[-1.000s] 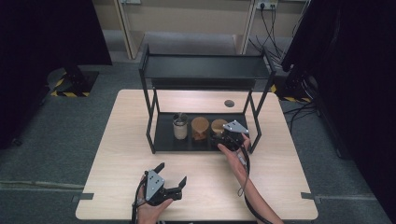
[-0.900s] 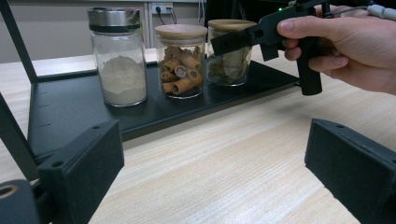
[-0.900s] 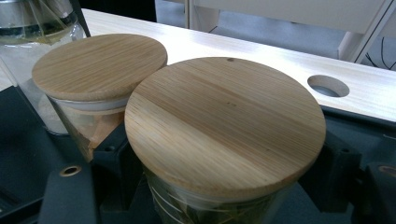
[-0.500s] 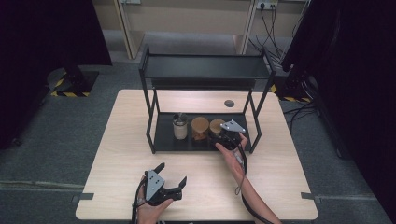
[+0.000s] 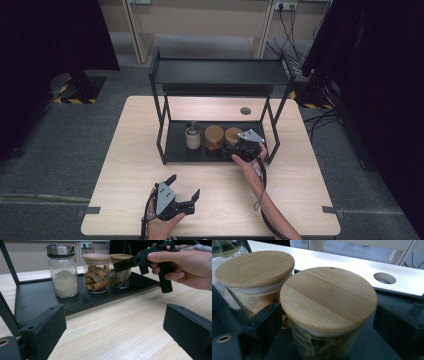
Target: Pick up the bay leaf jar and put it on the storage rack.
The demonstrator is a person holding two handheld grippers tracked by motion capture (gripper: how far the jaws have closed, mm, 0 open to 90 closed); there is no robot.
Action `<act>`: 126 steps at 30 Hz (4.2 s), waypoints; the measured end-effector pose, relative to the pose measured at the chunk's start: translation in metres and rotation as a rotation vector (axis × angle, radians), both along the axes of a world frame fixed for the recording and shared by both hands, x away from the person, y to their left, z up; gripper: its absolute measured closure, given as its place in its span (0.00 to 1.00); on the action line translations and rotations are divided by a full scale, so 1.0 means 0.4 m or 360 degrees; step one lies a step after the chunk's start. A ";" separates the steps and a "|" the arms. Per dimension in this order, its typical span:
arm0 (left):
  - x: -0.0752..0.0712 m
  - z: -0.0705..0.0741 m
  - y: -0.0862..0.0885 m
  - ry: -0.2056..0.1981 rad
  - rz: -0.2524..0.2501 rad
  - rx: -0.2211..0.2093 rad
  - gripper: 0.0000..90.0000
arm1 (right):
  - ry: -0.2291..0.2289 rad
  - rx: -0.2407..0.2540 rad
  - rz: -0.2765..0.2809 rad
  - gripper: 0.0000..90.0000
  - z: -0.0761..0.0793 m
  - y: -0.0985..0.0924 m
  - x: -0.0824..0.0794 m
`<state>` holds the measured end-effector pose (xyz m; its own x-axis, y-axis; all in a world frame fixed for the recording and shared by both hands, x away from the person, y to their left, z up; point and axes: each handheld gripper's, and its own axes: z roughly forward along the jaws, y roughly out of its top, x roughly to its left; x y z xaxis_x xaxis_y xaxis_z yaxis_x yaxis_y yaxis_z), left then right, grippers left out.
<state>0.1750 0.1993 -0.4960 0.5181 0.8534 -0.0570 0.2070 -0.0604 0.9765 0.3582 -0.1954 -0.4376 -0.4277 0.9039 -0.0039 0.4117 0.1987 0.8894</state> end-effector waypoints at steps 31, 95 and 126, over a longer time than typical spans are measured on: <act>0.000 0.000 -0.001 0.0001 0.0004 0.0003 0.04 | -0.0098 0.0192 0.0119 0.03 0.007 -0.080 -0.133; 0.002 0.001 0.004 0.0005 0.0016 -0.0030 0.04 | -0.0158 0.0279 0.0405 0.03 -0.043 -0.129 -0.315; 0.000 0.000 0.004 0.0004 0.0017 -0.0037 0.04 | -0.0139 0.0276 0.0387 0.03 -0.060 -0.133 -0.320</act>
